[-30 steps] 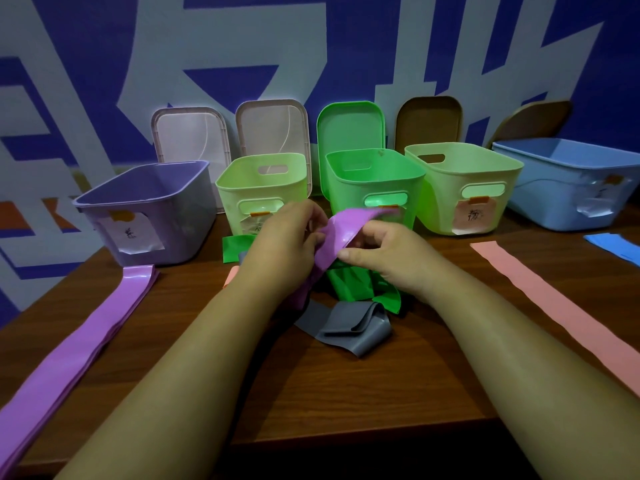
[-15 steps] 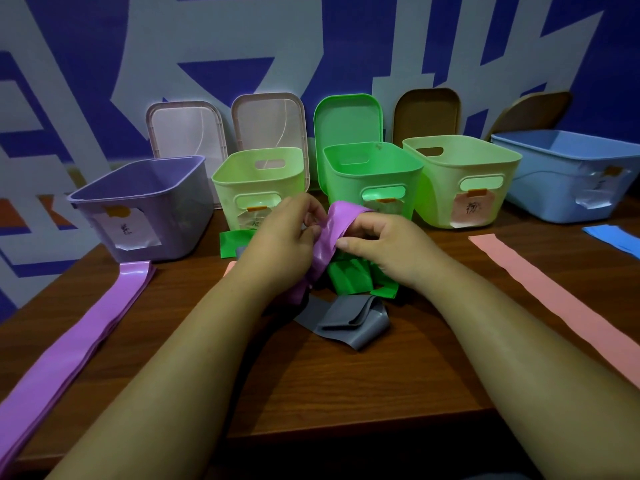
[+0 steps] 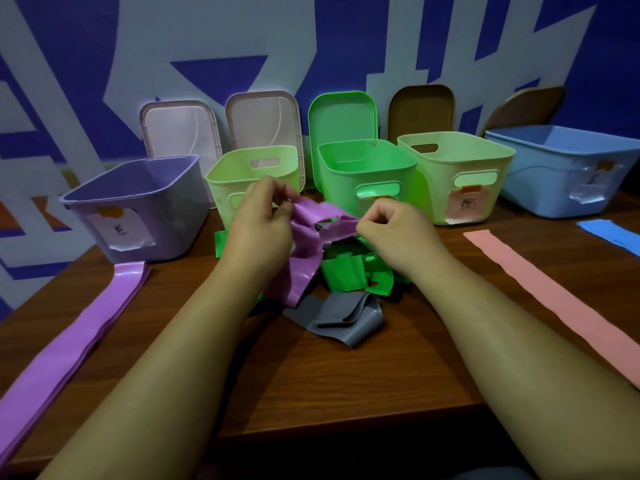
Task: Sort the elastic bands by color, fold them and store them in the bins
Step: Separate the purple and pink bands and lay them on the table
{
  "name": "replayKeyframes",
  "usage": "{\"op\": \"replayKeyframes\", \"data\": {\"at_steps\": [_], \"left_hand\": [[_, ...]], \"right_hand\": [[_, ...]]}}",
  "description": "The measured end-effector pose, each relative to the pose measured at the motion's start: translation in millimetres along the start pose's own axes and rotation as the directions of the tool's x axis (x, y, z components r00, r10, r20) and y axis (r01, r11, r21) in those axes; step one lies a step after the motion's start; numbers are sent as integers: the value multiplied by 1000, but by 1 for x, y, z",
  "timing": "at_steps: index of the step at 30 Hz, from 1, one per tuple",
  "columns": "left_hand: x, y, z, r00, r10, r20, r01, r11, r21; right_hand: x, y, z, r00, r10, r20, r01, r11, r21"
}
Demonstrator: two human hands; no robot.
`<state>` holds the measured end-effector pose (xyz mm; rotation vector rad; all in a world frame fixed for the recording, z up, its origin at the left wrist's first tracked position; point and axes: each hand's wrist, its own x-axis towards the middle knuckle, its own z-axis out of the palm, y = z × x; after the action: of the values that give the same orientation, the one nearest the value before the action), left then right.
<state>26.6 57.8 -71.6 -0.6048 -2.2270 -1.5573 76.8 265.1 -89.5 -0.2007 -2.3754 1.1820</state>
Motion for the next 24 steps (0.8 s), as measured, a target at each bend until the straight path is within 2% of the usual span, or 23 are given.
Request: {"op": "replayKeyframes", "data": {"at_steps": [4, 7, 10, 12, 15, 18, 22, 24], "left_hand": [[2, -1, -6, 991, -42, -124, 27, 993, -117], [2, 2, -11, 974, -34, -223, 2, 990, -143], [2, 3, -19, 935, -58, -350, -22, 976, -218], [2, 2, -23, 921, -82, -382, -24, 964, -266], [3, 5, -21, 952, -141, -270, 33, 929, -368], [6, 12, -22, 954, -296, -41, 223, 795, -565], [6, 7, -27, 914, -353, 203, 407, 795, -451], [6, 1, -28, 898, -330, 290, 413, 861, -298]], "right_hand": [[3, 5, -4, 988, 99, -122, -100, 995, -3], [7, 9, -10, 965, 175, -196, -179, 984, -3], [9, 13, -15, 941, 240, -239, -249, 968, -9], [10, 14, -15, 934, 258, -247, -268, 963, -10], [12, 16, -13, 926, 259, -274, -259, 965, 38], [14, 17, -18, 899, 329, -290, -289, 942, 173], [15, 16, -21, 878, 401, -262, -296, 884, 361], [14, 14, -19, 885, 405, -231, -282, 860, 425]]}}
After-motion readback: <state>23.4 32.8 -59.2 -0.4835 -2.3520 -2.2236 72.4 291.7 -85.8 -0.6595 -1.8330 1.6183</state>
